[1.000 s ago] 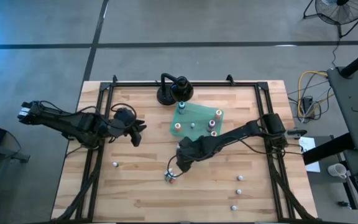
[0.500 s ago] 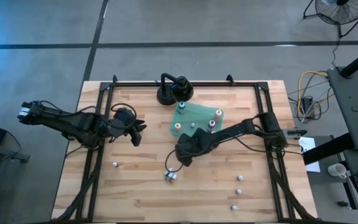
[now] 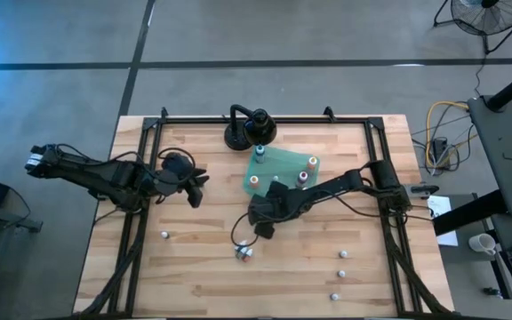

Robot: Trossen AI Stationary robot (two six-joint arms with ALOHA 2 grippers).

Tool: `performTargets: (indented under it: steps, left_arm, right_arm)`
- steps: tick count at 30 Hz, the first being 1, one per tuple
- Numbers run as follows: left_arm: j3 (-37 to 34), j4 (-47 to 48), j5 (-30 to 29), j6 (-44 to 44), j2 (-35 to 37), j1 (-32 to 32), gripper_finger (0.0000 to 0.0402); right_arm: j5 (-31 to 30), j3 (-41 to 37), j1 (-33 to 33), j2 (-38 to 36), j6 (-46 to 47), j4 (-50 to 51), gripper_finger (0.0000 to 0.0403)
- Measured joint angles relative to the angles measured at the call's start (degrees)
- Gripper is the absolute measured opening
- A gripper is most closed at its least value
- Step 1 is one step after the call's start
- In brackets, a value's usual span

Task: Pick & Place food coloring
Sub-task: Move the blue food coloring bottle to the bottom right of the table

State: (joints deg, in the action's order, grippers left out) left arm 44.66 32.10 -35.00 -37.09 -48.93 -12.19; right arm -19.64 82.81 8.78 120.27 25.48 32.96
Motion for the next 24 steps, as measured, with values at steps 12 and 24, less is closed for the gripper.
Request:
performTargets:
  steps: [12,24]
  left_arm:
    - [0.0,0.0,-1.1,1.0,0.0,0.1,0.0090]
    - [0.0,0.0,-1.1,1.3,0.0,0.1,0.0090]
  right_arm:
    - [7.4,0.0,-0.2,0.0,-0.2,-3.1,0.0219]
    - [14.3,0.2,0.3,0.0,0.4,-5.6,0.0219]
